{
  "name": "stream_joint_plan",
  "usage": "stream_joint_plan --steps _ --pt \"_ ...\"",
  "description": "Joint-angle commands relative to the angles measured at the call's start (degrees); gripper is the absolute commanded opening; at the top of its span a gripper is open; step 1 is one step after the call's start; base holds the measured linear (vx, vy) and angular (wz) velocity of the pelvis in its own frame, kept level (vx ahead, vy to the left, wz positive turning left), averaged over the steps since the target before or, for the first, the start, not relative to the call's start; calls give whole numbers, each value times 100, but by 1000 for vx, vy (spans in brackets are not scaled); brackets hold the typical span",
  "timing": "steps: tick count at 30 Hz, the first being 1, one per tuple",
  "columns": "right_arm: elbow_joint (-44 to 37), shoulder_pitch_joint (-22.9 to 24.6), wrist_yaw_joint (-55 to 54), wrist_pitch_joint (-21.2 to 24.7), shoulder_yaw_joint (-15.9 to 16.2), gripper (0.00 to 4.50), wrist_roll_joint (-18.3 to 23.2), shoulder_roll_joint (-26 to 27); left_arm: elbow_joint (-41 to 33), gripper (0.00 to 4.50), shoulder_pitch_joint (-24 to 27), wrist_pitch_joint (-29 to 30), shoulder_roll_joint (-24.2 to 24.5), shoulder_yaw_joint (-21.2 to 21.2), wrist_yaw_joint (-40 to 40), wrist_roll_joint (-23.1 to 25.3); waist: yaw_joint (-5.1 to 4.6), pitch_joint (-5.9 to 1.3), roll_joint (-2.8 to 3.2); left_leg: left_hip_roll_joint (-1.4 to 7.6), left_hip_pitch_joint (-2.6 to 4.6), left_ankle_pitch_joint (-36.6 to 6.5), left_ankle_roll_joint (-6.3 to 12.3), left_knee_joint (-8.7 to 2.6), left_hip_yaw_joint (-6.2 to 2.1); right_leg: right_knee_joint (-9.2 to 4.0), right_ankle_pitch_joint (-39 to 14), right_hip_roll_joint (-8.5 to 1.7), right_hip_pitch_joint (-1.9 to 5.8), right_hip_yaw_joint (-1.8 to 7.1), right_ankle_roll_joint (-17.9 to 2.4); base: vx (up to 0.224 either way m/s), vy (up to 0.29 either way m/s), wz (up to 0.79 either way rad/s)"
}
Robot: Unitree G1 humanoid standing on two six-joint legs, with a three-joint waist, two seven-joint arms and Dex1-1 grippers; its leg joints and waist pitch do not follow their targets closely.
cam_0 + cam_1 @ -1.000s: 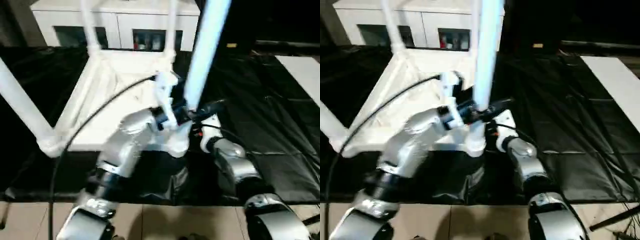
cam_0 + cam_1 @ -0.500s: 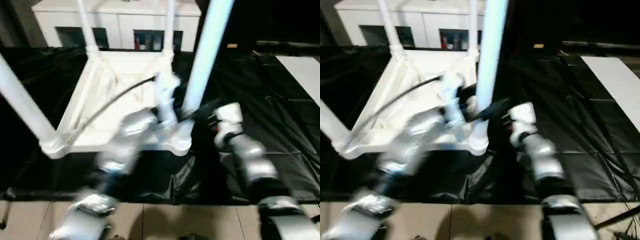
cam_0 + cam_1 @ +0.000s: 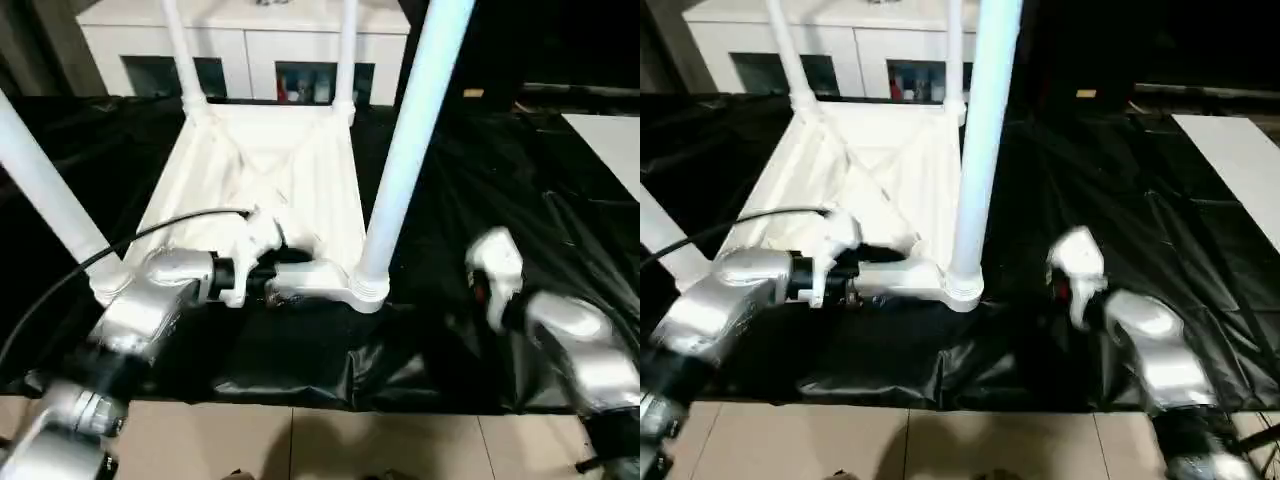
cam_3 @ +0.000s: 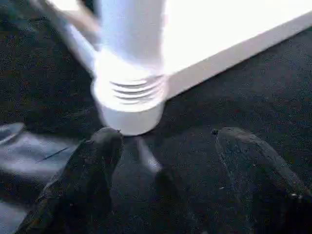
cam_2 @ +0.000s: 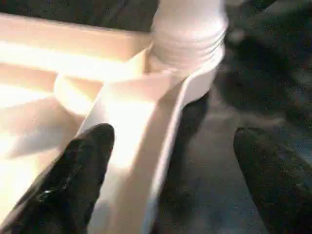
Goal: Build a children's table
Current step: Rotate table base
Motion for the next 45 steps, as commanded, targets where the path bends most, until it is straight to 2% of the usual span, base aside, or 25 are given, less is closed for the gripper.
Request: stream_joint_plan --steps 1,2,4,5,6,7,8,9,10,11,14,16,19,20,22,24,25,26,29,33,40,42,44,45 --pt "-272 52 136 136 57 353 44 -84 192 406 -217 -148 -40 -113 111 177 35 -388 15 199 -38 -1014 267 -493 -76 -472 -1535 -332 354 230 -1158 0 0 0" --pt "-322 50 129 173 59 353 39 -77 306 398 -292 -214 -62 -172 135 238 40 -396 -3 201 -29 -978 263 -476 -67 -478 -1530 -341 339 231 -1187 0 0 0" --pt "-473 64 135 291 66 353 54 -78 578 382 -455 -342 -119 -265 160 364 44 -403 -1 197 -27 -904 280 -472 -63 -477 -1449 -325 330 229 -1224 0 0 0" --pt "-575 77 132 359 85 353 60 -69 758 377 -562 -433 -128 -350 85 464 60 -414 36 201 -31 -783 296 -466 -71 -445 -1194 -328 340 228 -1286 0 0 0" --pt "-677 92 131 423 116 353 63 -78 1008 372 -695 -555 -161 -382 -21 558 50 -404 8 178 -44 -758 337 -471 -65 -469 -1159 -299 341 219 -1262 0 0 0" --pt "-677 92 131 423 116 353 63 -78 1008 364 -695 -555 -161 -382 -21 558 61 -424 15 190 -30 -731 322 -464 -69 -441 -1069 -314 350 221 -1283 0 0 0" --pt "-808 118 134 519 153 353 91 -106 1340 345 -850 -741 -199 -401 -162 685 54 -422 38 196 -46 -688 327 -467 -74 -430 -928 -330 360 219 -1370 0 0 0" --pt "-820 121 134 530 155 353 95 -109 1371 345 -863 -760 -202 -404 -174 699 56 -422 30 190 -35 -696 345 -463 -68 -445 -913 -318 350 217 -1376 0 0 0" --pt "-843 126 139 549 159 353 101 -117 1442 335 -894 -788 -201 -409 -199 726 60 -440 21 207 -30 -647 346 -459 -71 -407 -708 -337 367 223 -1456 0 0 0" --pt "-967 153 172 654 177 353 129 -158 1833 330 -1064 -939 -185 -449 -347 877 58 -424 36 190 -39 -630 387 -464 -69 -438 -692 -319 361 220 -1454 0 0 0" --pt "-997 152 164 683 168 353 114 -163 2040 301 -1168 -1014 -157 -476 -428 925 69 -451 40 217 -19 -556 400 -456 -72 -378 -315 -351 378 220 -1616 0 0 0" --pt "-996 134 122 708 133 353 118 -145 2160 296 -1224 -1050 -148 -492 -477 939 70 -446 32 209 -17 -551 424 -454 -62 -379 -265 -342 375 220 -1647 0 0 0" --pt "-1012 94 30 747 111 353 116 -125 2395 276 -1313 -1131 -146 -475 -620 1001 92 -437 30 226 -9 -620 404 -462 -62 -384 -323 -364 379 223 -1700 0 0 0" --pt "-1008 85 0 749 112 353 113 -108 2442 256 -1327 -1171 -155 -454 -620 1017 104 -434 34 230 -3 -651 385 -466 -63 -390 -383 -368 376 224 -1696 0 0 0" --pt "-1016 76 -16 765 120 353 119 -99 2514 246 -1351 -1203 -172 -430 -642 1038 117 -429 12 228 -5 -680 363 -468 -58 -400 -460 -367 378 227 -1667 0 0 0" --pt "-1001 49 -46 762 146 353 105 -81 2623 237 -1384 -1262 -200 -392 -682 1065 133 -425 22 229 -7 -692 338 -471 -59 -401 -520 -374 380 231 -1643 0 0 0" --pt "-992 41 -51 764 147 353 112 -72 2648 213 -1390 -1258 -210 -373 -711 1055 140 -428 27 233 3 -683 325 -473 -59 -405 -521 -376 373 233 -1632 0 0 0" --pt "-981 34 -56 757 152 353 103 -71 2690 213 -1405 -1281 -224 -352 -733 1049 141 -428 13 232 0 -684 319 -473 -57 -401 -504 -371 374 232 -1639 0 0 0" --pt "-947 15 -87 721 155 353 66 -94 2807 180 -1451 -1413 -274 -313 -779 1077 162 -431 23 234 0 -640 326 -471 -61 -387 -423 -376 376 233 -1653 0 0 0" --pt "-943 12 -107 723 141 353 85 -89 2824 150 -1434 -1424 -349 -220 -861 988 162 -437 21 233 -6 -589 350 -464 -56 -377 -274 -379 386 233 -1704 0 0 0" --pt "-950 49 -108 709 160 353 87 -92 2863 83 -1379 -1443 -511 4 -1079 760 170 -430 18 233 -8 -639 368 -469 -58 -393 -419 -381 388 231 -1683 0 0 0" --pt "-948 52 -111 705 166 353 92 -92 2841 69 -1350 -1443 -525 15 -1112 773 168 -429 16 234 -10 -644 367 -471 -58 -396 -426 -381 389 230 -1684 0 0 0" --pt "-944 50 -110 699 173 353 89 -94 2869 37 -1323 -1494 -520 -9 -1094 889 166 -428 14 237 -7 -657 366 -473 -61 -396 -437 -379 386 230 -1675 0 0 0" --pt "-946 52 -110 695 176 353 87 -95 2892 37 -1306 -1527 -512 -29 -1074 949 167 -427 26 236 -7 -670 367 -472 -60 -402 -452 -381 385 230 -1673 0 0 0"
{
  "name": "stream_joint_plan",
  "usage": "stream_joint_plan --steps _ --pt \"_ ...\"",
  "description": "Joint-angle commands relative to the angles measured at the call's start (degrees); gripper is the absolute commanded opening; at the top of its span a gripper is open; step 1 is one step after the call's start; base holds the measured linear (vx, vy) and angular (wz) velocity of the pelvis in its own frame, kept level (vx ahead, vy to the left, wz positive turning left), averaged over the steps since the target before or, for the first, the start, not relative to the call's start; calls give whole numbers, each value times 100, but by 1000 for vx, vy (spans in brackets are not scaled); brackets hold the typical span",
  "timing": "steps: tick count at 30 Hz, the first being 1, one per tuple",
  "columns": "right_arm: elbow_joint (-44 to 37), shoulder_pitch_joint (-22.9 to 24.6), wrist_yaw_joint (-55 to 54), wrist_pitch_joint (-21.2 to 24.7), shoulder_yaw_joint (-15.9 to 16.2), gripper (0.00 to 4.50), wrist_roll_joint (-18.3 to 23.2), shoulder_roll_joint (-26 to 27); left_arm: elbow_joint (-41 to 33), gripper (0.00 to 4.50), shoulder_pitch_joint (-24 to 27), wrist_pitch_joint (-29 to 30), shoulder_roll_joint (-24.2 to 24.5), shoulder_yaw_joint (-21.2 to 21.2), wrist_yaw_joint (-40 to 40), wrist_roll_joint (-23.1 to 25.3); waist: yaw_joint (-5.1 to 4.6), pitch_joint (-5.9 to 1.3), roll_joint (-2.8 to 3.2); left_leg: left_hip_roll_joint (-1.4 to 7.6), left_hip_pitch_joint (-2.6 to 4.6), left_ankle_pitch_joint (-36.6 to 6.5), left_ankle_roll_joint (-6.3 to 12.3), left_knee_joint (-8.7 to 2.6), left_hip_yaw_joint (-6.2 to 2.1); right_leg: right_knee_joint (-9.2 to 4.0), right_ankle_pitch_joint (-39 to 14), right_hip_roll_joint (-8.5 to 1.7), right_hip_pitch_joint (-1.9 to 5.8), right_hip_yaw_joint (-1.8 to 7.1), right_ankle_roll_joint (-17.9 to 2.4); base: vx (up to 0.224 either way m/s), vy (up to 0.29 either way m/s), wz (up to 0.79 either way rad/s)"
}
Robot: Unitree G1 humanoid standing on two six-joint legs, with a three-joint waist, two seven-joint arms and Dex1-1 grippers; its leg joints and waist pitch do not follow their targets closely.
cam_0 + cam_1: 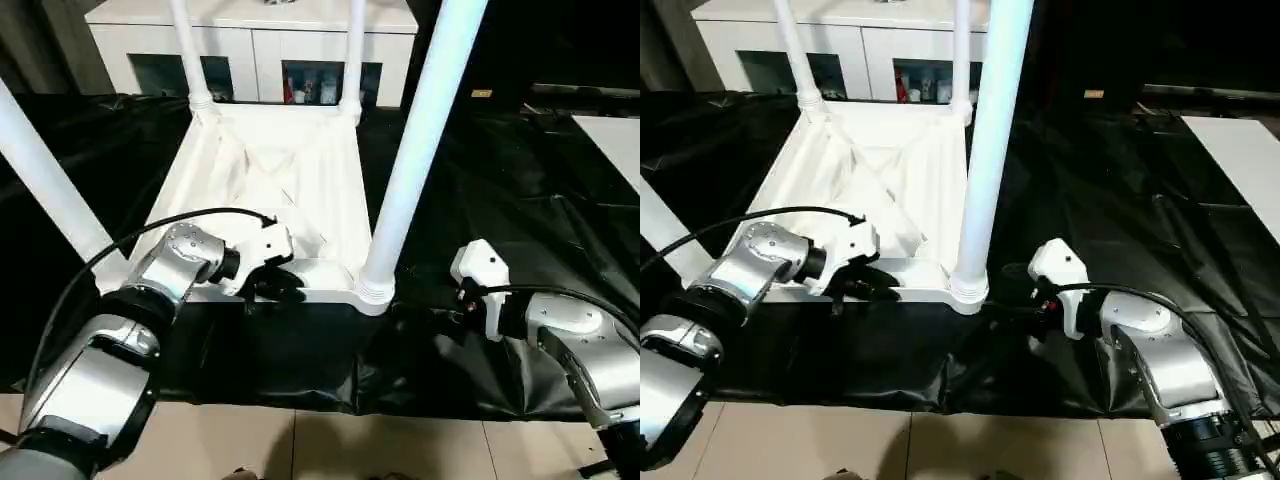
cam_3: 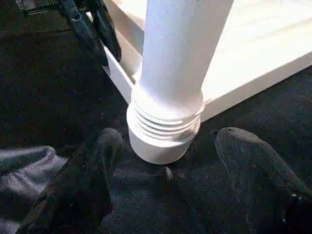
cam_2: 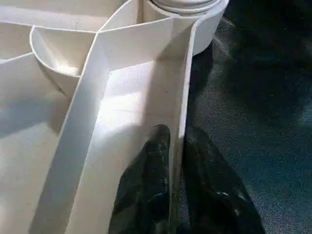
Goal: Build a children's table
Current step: Rotate table base, then rotate leg to tighten
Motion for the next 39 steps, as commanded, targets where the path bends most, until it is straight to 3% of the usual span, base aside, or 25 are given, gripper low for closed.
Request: stream_joint_plan --steps 1,7,8,11,13,15,17,20,23,25,28,34,36,39 --pt "-37 -49 -17 -22 -1 353 -3 -15 68 31 37 -110 46 -21 37 149 16 -417 3 237 0 -673 361 -464 -60 -356 -460 -380 385 240 -1668 0 0 0" --pt "-10 -100 -103 -21 -55 353 11 37 64 1 185 -133 98 -137 272 343 -13 -402 4 243 3 -819 300 -484 -67 -379 -660 -386 387 240 -1624 0 0 0" --pt "-42 -94 -224 27 -100 353 27 103 -75 1 406 -37 57 2 436 257 -22 -396 73 242 2 -883 256 -492 -74 -391 -773 -391 387 237 -1611 0 0 0" --pt "-97 -62 -372 113 -183 353 83 191 -247 1 710 143 -34 220 764 122 -78 -405 38 230 -19 -849 282 -488 -70 -390 -695 -378 406 233 -1629 0 0 0" --pt "-181 11 -387 170 -221 353 144 196 -430 1 947 502 -157 461 1167 -30 -104 -405 49 226 -18 -863 347 -480 -60 -417 -936 -371 403 231 -1573 0 0 0" --pt "-225 90 -402 184 -233 353 153 173 -1033 1 1346 884 -246 653 1321 -235 -113 -403 73 226 -28 -873 355 -485 -66 -426 -1086 -375 403 230 -1523 0 0 0" --pt "-221 142 -464 198 -255 353 121 162 -2145 1 1890 1356 -270 723 1267 -459 -164 -405 24 248 -58 -849 396 -495 -75 -436 -1284 -388 406 228 -1441 0 0 0" --pt "-111 89 -561 227 -281 353 97 205 -2947 1 2250 1596 -237 669 1191 -563 -219 -398 51 221 -46 -925 478 -491 -58 -498 -1847 -348 331 220 -1236 0 0 0" --pt "17 6 -597 305 -281 379 115 242 -3293 0 2390 1776 -236 619 1138 -630 -229 -402 54 212 -35 -951 481 -492 -55 -516 -2001 -336 313 217 -1159 0 0 0" --pt "219 -122 -569 297 -216 399 80 267 -3430 0 2497 1782 -175 412 897 -568 -224 -395 -2 207 -51 -934 486 -512 -55 -535 -2108 -323 292 210 -1025 0 0 0" --pt "287 -170 -451 287 -168 411 100 271 -3515 0 2537 1890 -135 348 820 -507 -198 -410 36 221 -33 -835 487 -507 -55 -496 -1798 -327 285 220 -1093 0 0 0" --pt "421 -318 -71 302 82 446 134 272 -3985 0 2525 2328 -27 327 757 -491 -142 -449 24 218 -36 -410 632 -474 -32 -398 -810 -327 317 219 -1410 0 0 0" --pt "632 -492 161 184 291 446 77 310 -3942 0 2375 2329 3 278 769 -423 -142 -449 14 212 -47 -385 675 -475 -34 -386 -722 -329 330 214 -1457 0 0 0" --pt "839 -664 134 152 281 446 20 396 -3936 0 2300 2343 20 251 772 -386 -135 -444 12 219 -38 -445 628 -474 -30 -393 -820 -340 330 219 -1456 0 0 0"
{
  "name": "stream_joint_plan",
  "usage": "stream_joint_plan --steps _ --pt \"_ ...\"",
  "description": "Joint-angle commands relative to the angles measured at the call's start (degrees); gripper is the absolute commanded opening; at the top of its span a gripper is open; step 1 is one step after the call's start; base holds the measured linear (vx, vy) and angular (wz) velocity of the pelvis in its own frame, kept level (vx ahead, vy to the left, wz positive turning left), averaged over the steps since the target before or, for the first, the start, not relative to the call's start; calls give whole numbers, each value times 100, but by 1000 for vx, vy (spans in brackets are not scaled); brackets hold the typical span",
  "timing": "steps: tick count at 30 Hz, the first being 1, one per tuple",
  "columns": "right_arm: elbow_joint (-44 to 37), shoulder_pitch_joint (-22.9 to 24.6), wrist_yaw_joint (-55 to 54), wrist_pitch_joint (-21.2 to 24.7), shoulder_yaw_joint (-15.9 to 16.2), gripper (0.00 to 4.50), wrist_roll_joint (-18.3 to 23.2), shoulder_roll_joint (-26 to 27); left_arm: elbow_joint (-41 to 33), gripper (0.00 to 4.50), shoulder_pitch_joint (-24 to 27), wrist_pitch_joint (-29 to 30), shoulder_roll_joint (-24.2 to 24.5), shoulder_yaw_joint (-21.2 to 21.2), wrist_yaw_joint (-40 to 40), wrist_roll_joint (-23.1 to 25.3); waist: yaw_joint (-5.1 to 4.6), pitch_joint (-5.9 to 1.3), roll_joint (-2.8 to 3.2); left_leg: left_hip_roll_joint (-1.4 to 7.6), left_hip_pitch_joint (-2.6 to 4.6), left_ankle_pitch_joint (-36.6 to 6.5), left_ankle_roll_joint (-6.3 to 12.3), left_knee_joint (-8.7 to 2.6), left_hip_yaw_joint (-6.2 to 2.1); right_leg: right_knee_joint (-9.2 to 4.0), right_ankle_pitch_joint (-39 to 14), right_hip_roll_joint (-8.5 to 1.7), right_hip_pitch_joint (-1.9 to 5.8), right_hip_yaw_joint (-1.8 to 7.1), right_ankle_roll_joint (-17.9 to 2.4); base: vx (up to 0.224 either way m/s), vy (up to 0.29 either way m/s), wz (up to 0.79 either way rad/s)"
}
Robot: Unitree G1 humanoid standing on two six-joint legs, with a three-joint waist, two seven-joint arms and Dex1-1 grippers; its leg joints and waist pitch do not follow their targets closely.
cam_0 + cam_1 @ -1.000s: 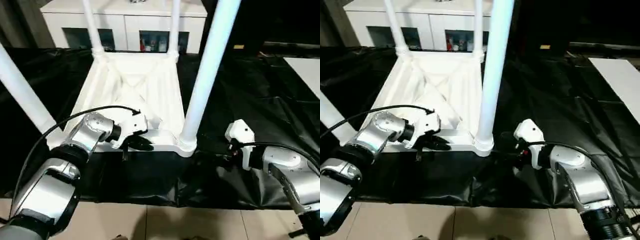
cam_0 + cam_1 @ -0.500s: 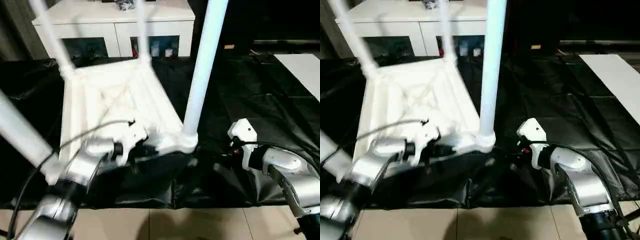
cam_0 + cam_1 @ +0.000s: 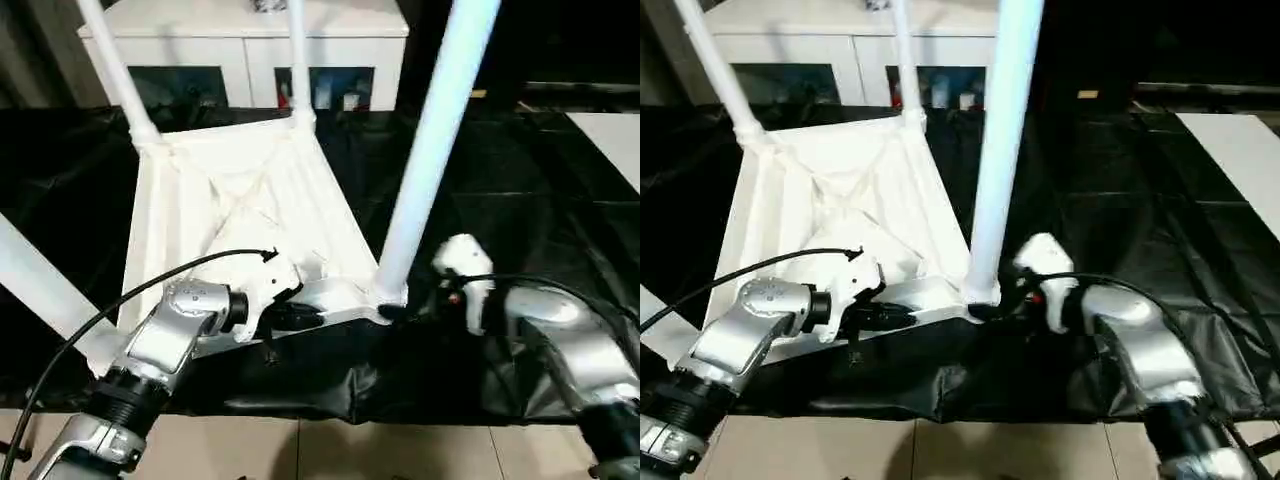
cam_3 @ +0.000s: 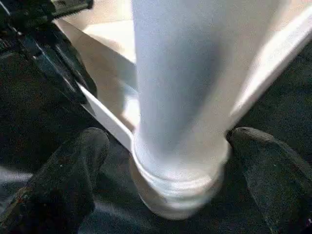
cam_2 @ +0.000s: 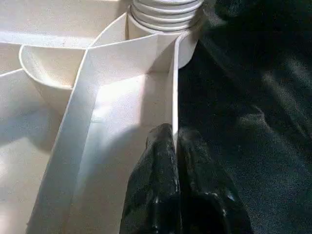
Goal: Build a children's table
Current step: Rotate leg to tighten
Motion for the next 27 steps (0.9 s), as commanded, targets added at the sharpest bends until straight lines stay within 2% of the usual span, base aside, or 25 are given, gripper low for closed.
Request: stream_joint_plan --steps 1,8,10,11,15,16,21,25,26,27 --pt "127 -137 43 -47 2 446 -45 -2 42 0 -19 92 2 -159 -122 43 3 -331 -101 226 -32 -462 572 -410 -41 -361 -788 -334 315 223 -1507 0 0 0" --pt "308 -286 103 -68 13 379 -38 14 -1 0 -7 187 8 -162 -115 16 7 -336 -124 222 -27 -445 558 -403 -38 -350 -675 -335 330 225 -1539 0 0 0" --pt "366 -297 130 -106 28 372 -43 15 12 0 -1 178 14 -166 -100 11 3 -332 -121 221 -33 -455 553 -403 -36 -355 -695 -335 329 226 -1551 0 0 0" --pt "435 -307 168 -160 70 347 -97 -3 21 0 2 169 34 -174 -98 23 7 -338 -129 224 -31 -445 546 -401 -39 -347 -691 -335 332 224 -1545 0 0 0" --pt "500 -320 172 -193 69 327 -123 1 10 0 -12 184 40 -178 -106 27 3 -331 -130 225 -30 -456 550 -405 -39 -351 -720 -334 330 225 -1534 0 0 0" --pt "514 -323 131 -204 62 303 -137 16 7 0 -11 185 45 -176 -107 28 4 -331 -127 225 -29 -463 547 -405 -39 -354 -731 -333 329 224 -1531 0 0 0" --pt "647 -356 -23 -263 21 276 -161 139 -32 0 -1 217 71 -171 -129 10 -5 -325 -127 225 -28 -545 497 -417 -42 -362 -835 -332 329 222 -1520 0 0 0" --pt "819 -309 -466 -356 -110 269 -197 385 -44 0 32 276 29 -122 -35 -20 -29 -316 -130 221 -33 -634 420 -431 -46 -379 -1002 -334 323 220 -1474 0 0 0" --pt "1021 -285 -1078 -359 -205 267 -315 668 -2 0 9 351 -119 -111 243 53 -60 -312 -163 218 -36 -714 358 -437 -46 -399 -1156 -336 322 222 -1423 0 0 0" --pt "1105 -260 -1519 -333 -253 267 -400 878 47 0 -24 399 -268 -91 531 131 -82 -296 -142 219 -34 -725 286 -447 -51 -413 -1279 -340 305 227 -1383 0 0 0"
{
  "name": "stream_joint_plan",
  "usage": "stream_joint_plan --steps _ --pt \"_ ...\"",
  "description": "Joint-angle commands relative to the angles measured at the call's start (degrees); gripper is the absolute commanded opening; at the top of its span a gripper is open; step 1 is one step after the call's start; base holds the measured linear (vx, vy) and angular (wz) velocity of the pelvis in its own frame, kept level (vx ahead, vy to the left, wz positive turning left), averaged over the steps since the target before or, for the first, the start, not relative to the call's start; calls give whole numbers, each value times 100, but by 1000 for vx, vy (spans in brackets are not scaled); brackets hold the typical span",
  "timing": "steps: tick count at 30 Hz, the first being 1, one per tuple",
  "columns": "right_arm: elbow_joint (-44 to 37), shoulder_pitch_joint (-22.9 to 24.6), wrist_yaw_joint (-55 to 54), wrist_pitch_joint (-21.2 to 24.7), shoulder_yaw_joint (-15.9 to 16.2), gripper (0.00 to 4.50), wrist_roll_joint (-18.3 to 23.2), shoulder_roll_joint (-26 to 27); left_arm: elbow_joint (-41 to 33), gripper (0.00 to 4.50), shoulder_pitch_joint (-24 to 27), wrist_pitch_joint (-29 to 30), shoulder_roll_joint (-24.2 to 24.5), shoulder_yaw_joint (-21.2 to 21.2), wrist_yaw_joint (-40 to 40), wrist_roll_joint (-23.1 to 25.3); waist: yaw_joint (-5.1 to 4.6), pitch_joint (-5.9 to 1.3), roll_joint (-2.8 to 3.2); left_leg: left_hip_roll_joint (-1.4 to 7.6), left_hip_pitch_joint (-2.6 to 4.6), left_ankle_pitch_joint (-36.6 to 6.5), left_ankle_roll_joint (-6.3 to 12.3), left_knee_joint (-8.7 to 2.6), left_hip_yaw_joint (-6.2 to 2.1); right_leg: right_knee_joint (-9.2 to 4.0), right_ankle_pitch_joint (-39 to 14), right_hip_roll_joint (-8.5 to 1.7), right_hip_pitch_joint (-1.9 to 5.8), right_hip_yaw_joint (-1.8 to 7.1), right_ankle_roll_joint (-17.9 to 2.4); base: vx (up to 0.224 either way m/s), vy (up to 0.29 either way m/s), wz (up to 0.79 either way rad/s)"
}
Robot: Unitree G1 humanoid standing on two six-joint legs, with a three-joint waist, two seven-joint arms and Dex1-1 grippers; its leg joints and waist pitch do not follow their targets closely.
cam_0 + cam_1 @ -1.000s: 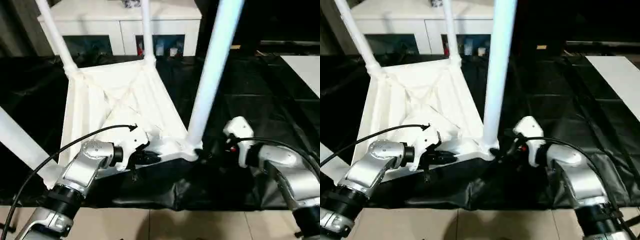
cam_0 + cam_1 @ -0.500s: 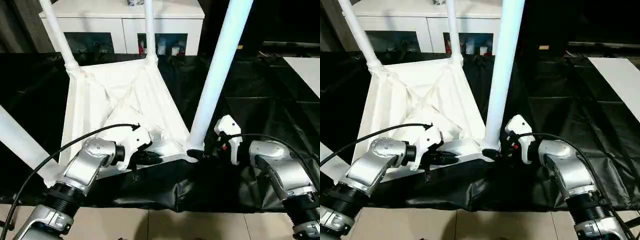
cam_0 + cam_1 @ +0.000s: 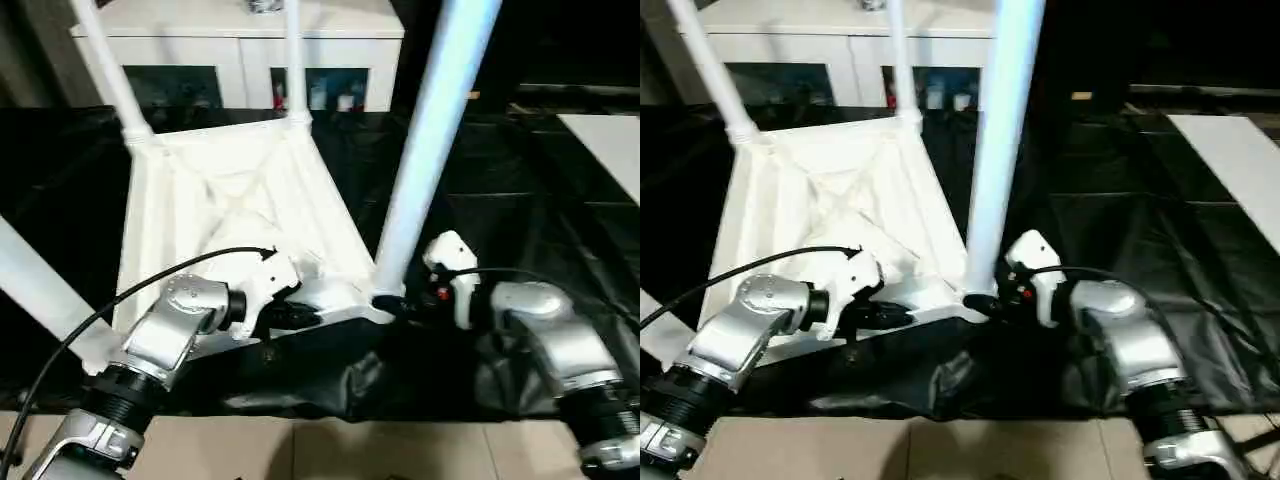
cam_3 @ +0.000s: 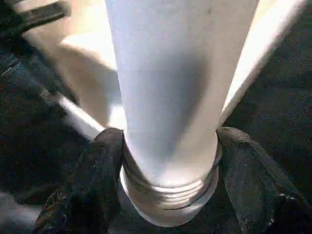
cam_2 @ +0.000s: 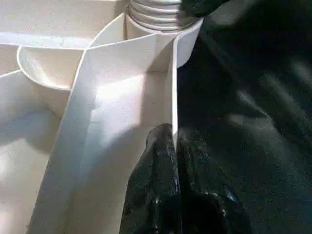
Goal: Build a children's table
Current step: Rotate leg to tighten
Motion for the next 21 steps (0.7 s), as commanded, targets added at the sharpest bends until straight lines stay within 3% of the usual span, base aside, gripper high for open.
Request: stream_joint_plan --steps 1,3,7,8,10,12,14,17,21 --pt "327 29 -1306 86 -184 267 -332 456 112 0 -56 259 -387 -94 560 117 0 -295 -53 206 -61 -774 243 -455 -55 -443 -1442 -336 304 220 -1306 0 0 0" --pt "329 37 -1795 206 -259 267 -382 720 136 0 -109 376 -618 -46 858 124 -27 -288 -83 198 -35 -927 169 -464 -57 -482 -1748 -329 288 218 -1191 0 0 0" --pt "379 -3 -2769 303 -341 266 -577 1253 331 0 -268 489 -1117 13 1529 213 -34 -281 -82 187 -26 -1021 131 -477 -62 -527 -1981 -320 247 232 -1036 0 0 0" --pt "457 -78 -3382 372 -372 266 -675 1641 623 0 -444 405 -1480 73 2149 338 -50 -280 -51 173 -39 -997 122 -481 -62 -537 -1918 -304 239 235 -1010 0 0 0" --pt "556 -180 -3792 314 -341 266 -798 1970 929 0 -631 234 -1784 110 2699 509 -51 -287 -52 166 -21 -1040 101 -478 -62 -545 -1947 -301 228 236 -995 0 0 0" --pt "593 -274 -3820 244 -334 266 -739 2149 1081 0 -740 97 -1869 60 2832 612 -14 -308 -56 156 -4 -1052 168 -463 -53 -545 -1879 -308 225 254 -973 0 0 0" --pt "496 -286 -3421 44 -331 266 -506 2205 1116 0 -782 16 -1804 3 2818 703 -3 -309 -36 166 -66 -922 262 -481 -69 -517 -1589 -309 268 243 -963 0 0 0" --pt "170 -165 -3271 -51 -252 336 -601 2025 1040 0 -725 -37 -1677 16 2711 726 20 -317 -31 165 -68 -844 313 -469 -59 -506 -1483 -319 274 241 -994 0 0 0" --pt "-63 -69 -3197 15 -326 358 -657 1782 894 0 -595 -153 -1486 -12 2396 698 40 -317 -59 166 -97 -742 383 -476 -71 -501 -1478 -330 305 237 -944 0 0 0"
